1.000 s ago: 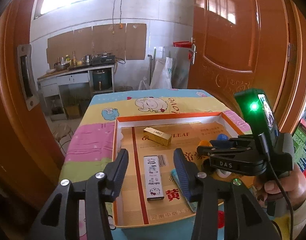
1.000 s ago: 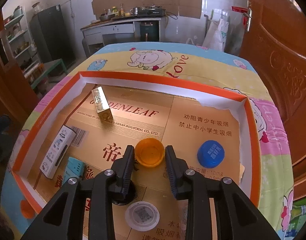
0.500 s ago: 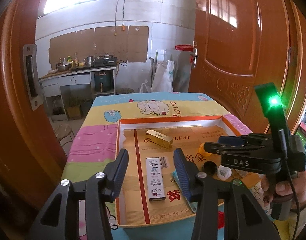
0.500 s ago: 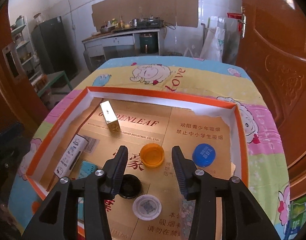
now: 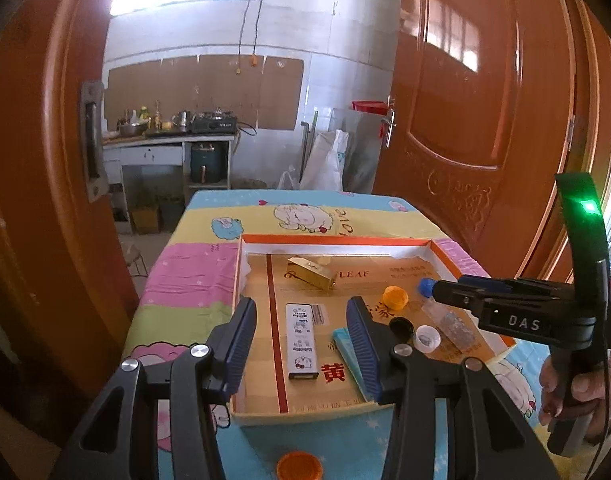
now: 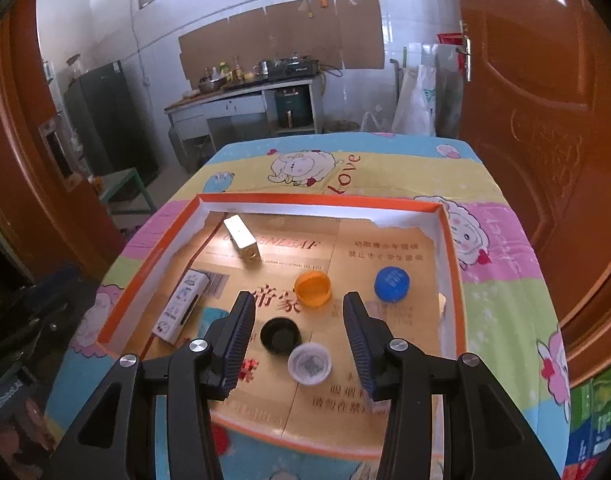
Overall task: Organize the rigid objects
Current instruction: 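Withdraw both open tools from the tray toward the red and orange caps on the sheet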
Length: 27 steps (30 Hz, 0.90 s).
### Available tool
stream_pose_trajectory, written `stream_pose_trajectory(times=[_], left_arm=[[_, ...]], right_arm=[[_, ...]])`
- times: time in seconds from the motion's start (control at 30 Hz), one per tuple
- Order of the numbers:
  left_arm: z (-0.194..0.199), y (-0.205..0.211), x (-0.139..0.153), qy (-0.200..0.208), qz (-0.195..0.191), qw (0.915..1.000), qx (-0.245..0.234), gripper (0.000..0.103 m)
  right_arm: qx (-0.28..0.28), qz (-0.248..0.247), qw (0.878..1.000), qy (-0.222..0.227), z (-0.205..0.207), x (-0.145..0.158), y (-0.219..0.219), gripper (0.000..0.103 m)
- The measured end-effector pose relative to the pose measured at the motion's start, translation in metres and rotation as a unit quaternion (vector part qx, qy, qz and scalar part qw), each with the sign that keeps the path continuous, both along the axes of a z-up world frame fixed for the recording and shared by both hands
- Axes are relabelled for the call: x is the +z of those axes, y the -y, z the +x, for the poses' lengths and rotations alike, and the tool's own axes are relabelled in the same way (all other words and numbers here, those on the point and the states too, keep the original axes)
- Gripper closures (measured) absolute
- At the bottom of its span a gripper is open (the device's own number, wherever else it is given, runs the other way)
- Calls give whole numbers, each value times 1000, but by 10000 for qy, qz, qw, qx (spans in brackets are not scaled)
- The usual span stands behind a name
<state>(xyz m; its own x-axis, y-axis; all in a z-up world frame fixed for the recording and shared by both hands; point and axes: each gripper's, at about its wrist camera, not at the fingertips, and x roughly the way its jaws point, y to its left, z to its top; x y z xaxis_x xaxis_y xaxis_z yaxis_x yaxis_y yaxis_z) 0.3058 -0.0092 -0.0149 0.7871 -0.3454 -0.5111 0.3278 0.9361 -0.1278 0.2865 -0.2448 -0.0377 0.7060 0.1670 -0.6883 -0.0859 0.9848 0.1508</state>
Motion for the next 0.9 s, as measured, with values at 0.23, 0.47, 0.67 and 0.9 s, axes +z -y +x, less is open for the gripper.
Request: stream_pose_trajectory(times=[0.23, 0.47, 0.67, 0.9], left_arm=[[-31, -5, 12, 120, -112, 9999, 9, 56], [-62, -16, 20, 164, -136, 9998, 34, 56], [-88, -30, 28, 235, -196, 9995, 108, 56], [-112, -39, 30, 240, -165, 9995, 152, 56]], right_arm=[[-57, 8, 9998, 166, -36, 16, 2, 56], [23, -4, 9992, 410, -77, 37, -5, 56], [173, -43, 9979, 617, -117, 52, -16, 56], [356, -31, 9971, 679, -149, 52, -31, 55]])
